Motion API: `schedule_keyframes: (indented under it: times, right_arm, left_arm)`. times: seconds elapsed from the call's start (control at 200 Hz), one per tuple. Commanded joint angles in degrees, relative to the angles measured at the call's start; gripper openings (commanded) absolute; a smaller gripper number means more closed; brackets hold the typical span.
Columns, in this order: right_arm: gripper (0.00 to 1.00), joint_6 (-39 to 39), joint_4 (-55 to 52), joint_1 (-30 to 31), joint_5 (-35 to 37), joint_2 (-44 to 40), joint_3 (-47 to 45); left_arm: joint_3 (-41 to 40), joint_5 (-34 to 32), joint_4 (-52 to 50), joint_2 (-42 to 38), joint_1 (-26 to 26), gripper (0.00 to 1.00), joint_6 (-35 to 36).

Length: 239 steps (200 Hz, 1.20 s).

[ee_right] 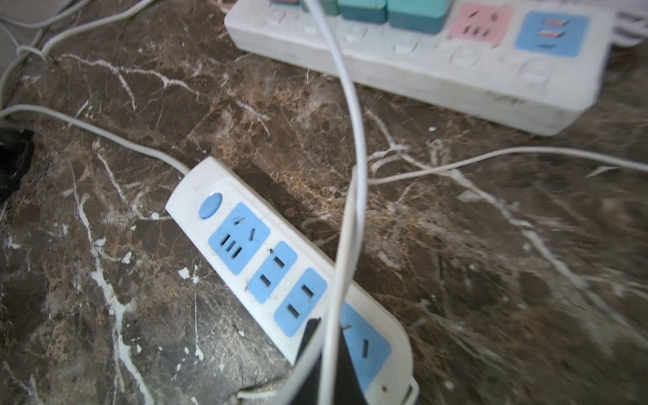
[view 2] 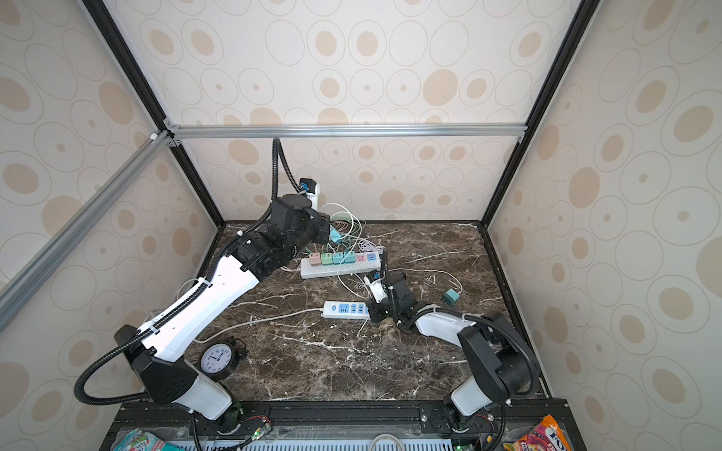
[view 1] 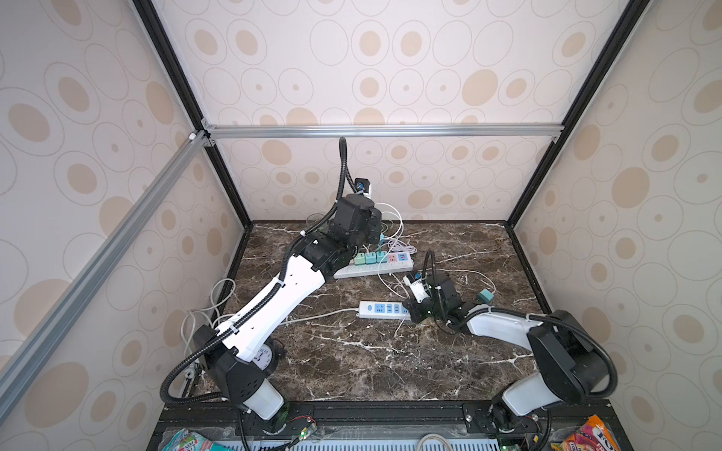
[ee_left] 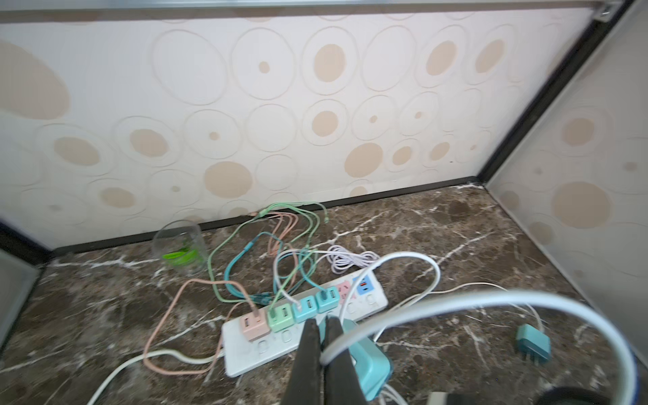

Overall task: Insert plugs into power strip
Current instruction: Pull the power cord from the plug, then place the plug at the middle-right of the table.

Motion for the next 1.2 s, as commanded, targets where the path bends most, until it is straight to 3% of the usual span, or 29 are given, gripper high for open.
schedule_keyframes:
  times: [0.0, 0.1, 0.175, 0.32, 0.395, 0.475, 0.615, 0.785, 0.95, 1.19]
  right_arm:
    - [0.0, 0.1, -4.6, -4.8, 9.7, -6.6, 0.7]
    - [0.0, 4.2, -10.8, -11.5, 18.6, -9.4, 3.2]
    - [0.0, 7.5, -15.3, -18.5, 20.6, -9.5, 5.7]
    - [0.0, 12.4, -15.3, -29.9, 12.4, -8.8, 7.6]
    - [0.0, 12.8, -14.6, -32.4, 13.6, -7.3, 8.6]
    - [0.0, 16.7, -21.6, -35.9, 19.0, -3.1, 13.8]
    - [0.0, 22.5, -29.8, -46.0, 13.7, 5.7, 22.4]
    - [0.0, 24.2, -30.6, -50.1, 16.5, 9.2, 25.8]
    - [0.0, 24.6, -30.7, -52.7, 19.0, 10.9, 27.5]
    - [0.0, 25.5, -31.8, -56.4, 21.8, 13.5, 29.9]
  left_arm:
    - [-5.0, -10.1, -1.9, -6.1, 5.9, 0.0, 0.1]
    - [-12.2, -10.5, -0.6, -12.7, 13.2, 0.0, -1.6]
    - [-15.7, -10.1, 0.1, -16.5, 17.2, 0.0, -2.0]
    - [-17.6, -9.5, -0.6, -18.4, 19.8, 0.0, -1.9]
    - [-17.5, -9.3, -1.0, -17.7, 20.0, 0.0, -1.8]
    - [-17.4, -9.3, -1.0, -16.9, 20.2, 0.0, -1.5]
    - [-16.6, -15.9, -3.0, -16.8, 22.8, 0.0, -1.0]
    - [-19.2, -20.9, -3.5, -21.4, 33.8, 0.0, 1.0]
    - [-21.0, -19.0, -2.1, -23.5, 46.7, 0.0, 5.2]
    - [-22.0, -19.1, -1.0, -21.9, 51.2, 0.0, 7.9]
